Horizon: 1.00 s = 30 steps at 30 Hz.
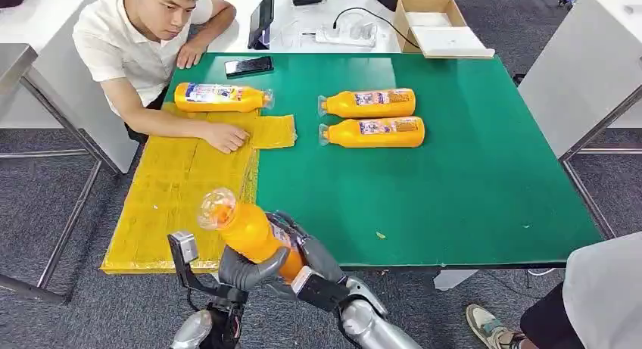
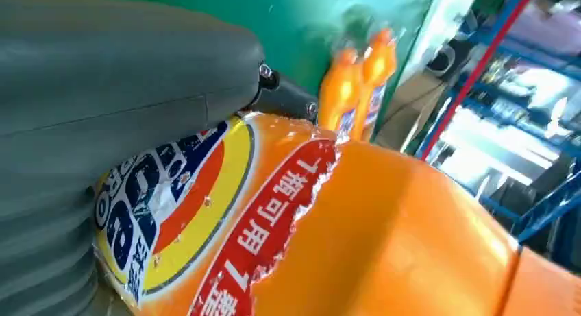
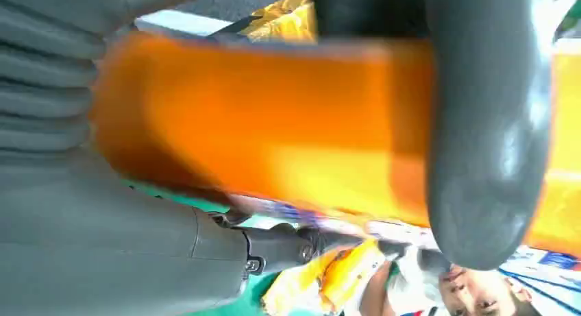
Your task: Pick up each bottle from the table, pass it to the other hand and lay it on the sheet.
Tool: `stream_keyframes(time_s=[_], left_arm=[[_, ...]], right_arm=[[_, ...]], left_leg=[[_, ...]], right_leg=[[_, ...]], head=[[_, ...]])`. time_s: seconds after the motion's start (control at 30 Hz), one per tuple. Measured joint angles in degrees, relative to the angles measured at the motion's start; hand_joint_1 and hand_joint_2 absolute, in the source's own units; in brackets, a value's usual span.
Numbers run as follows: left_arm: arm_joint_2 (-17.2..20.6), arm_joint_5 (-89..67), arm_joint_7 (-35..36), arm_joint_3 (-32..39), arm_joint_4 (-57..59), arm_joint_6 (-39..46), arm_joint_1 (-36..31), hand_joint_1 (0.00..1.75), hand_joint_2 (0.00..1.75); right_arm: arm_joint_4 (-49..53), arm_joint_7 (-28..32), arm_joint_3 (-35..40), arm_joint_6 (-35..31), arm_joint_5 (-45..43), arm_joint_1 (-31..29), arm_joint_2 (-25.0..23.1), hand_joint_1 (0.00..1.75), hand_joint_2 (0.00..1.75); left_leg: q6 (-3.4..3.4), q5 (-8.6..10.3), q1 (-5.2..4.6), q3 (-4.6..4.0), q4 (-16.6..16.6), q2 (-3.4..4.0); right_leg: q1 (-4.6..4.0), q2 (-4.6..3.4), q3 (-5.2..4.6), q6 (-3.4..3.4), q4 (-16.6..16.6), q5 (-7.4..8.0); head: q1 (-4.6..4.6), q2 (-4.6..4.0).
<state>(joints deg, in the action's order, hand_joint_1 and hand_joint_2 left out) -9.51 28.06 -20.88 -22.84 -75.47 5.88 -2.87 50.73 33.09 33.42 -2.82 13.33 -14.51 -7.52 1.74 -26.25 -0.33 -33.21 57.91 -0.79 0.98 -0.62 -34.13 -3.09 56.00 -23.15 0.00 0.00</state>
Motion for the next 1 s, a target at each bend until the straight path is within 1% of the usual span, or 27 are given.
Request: stream_keyframes(time_s=[0.17, 0.27, 0.33, 0.4, 0.47, 0.57, 0.63, 0.7, 0.77, 0.8, 0.9, 1.0], left_arm=[[0.26, 0.04, -0.43, 4.06, 0.02, 2.07, -0.3, 1.75, 1.75], [0.26, -0.24, -0.5, 5.85, 0.02, 4.16, -0.3, 1.75, 1.75], [0.5, -2.93, -1.53, 7.06, 0.0, 8.02, -0.31, 1.75, 1.75], [0.87, -7.5, -3.87, 8.26, 0.0, 12.59, -0.33, 1.75, 1.75], [1.4, -12.47, -6.41, 9.92, 0.0, 16.88, -0.43, 1.75, 1.75], [2.38, -20.69, -8.7, 12.07, -0.02, 22.23, -0.64, 1.75, 1.75], [3.34, -33.24, -9.16, 12.8, 0.22, 27.85, -1.58, 1.75, 1.75], [4.24, -46.03, -7.03, 12.85, 1.75, 31.01, -3.95, 1.75, 1.75], [4.99, -56.34, -3.09, 12.67, 5.06, 30.31, -7.15, 1.75, 1.75], [5.38, -59.0, -2.31, 12.5, 7.0, 29.96, -8.54, 1.75, 1.75], [5.84, -59.93, -1.92, 12.24, 10.36, 30.0, -10.91, 1.75, 1.75], [6.21, -60.26, -1.94, 12.24, 12.35, 30.05, -12.02, 1.75, 1.75]], right_arm=[[1.05, 0.31, -1.2, -1.81, -0.5, 1.44, 0.07, 0.0, 0.0], [2.55, 0.87, -2.18, -4.75, 0.19, 2.48, 0.2, 0.0, 0.0], [4.09, 1.88, -2.84, -9.25, 2.41, 3.42, 0.37, 0.0, 0.0], [6.5, 3.11, -3.41, -15.53, 5.89, 4.73, 0.63, 0.0, 0.0], [9.56, 3.5, -3.54, -18.58, 8.11, 6.29, 1.05, 0.0, 0.0], [13.1, 3.5, -3.52, -18.69, 10.06, 8.15, 1.53, 0.0, 0.0], [14.95, 3.71, -3.3, -18.4, 11.56, 8.78, 1.77, 0.0, 0.0], [15.8, 4.22, -2.88, -18.29, 12.77, 8.81, 1.86, 0.0, 0.0], [16.42, 4.5, -2.34, -18.25, 13.62, 8.76, 1.84, 0.0, 0.0], [16.63, 4.52, -2.16, -18.21, 13.79, 8.74, 1.84, 0.0, 0.0], [16.98, 4.55, -1.73, -18.18, 13.97, 8.76, 1.86, 0.0, 0.0], [17.29, 4.55, -1.49, -18.16, 14.01, 8.76, 1.97, 0.0, 0.0]], left_leg=[[-0.01, 0.01, 0.01, -0.01, 0.0, -0.04], [-0.01, 0.0, 0.0, -0.01, 0.0, 0.01], [-0.01, 0.0, 0.0, -0.02, 0.0, -0.03], [-0.01, 0.0, 0.0, -0.02, 0.0, -0.03], [-0.01, 0.0, 0.0, -0.02, 0.0, 0.01], [-0.01, 0.0, 0.01, -0.03, 0.0, -0.02], [-0.01, 0.01, 0.02, -0.04, 0.0, -0.05], [-0.03, 0.05, 0.02, -0.02, 0.0, -0.08], [-0.03, 0.11, 0.02, -0.01, 0.0, -0.1], [-0.04, 0.12, 0.01, 0.0, 0.0, -0.08], [-0.04, 0.13, 0.01, 0.0, 0.0, 0.06], [-0.04, 0.13, 0.01, -0.01, 0.0, 0.1]], right_leg=[[0.0, 0.01, 0.0, 0.0, 0.01, 0.0], [0.0, 0.0, -0.01, 0.0, 0.01, 0.0], [0.0, 0.01, -0.01, 0.0, 0.01, 0.0], [0.0, 0.01, -0.01, 0.0, 0.01, -0.01], [0.0, 0.0, -0.02, 0.0, 0.01, -0.01], [-0.01, 0.0, -0.05, 0.01, 0.01, -0.01], [-0.01, 0.01, -0.06, 0.01, 0.01, -0.01], [-0.01, 0.02, -0.04, 0.02, 0.01, -0.01], [0.0, 0.02, 0.03, 0.02, 0.01, 0.0], [0.0, 0.01, 0.02, 0.02, 0.02, 0.04], [0.0, -0.01, -0.03, 0.17, 0.03, 0.15], [-0.01, 0.0, -0.04, 0.16, 0.03, 0.14]], head=[[-0.02, 0.0], [0.0, 0.0], [0.0, -0.02], [0.0, -0.02], [0.0, 0.0], [0.0, 0.0], [0.0, 0.0], [0.0, -0.02], [0.0, 0.0], [0.0, 0.0], [0.0, -0.02], [0.0, 0.0]])
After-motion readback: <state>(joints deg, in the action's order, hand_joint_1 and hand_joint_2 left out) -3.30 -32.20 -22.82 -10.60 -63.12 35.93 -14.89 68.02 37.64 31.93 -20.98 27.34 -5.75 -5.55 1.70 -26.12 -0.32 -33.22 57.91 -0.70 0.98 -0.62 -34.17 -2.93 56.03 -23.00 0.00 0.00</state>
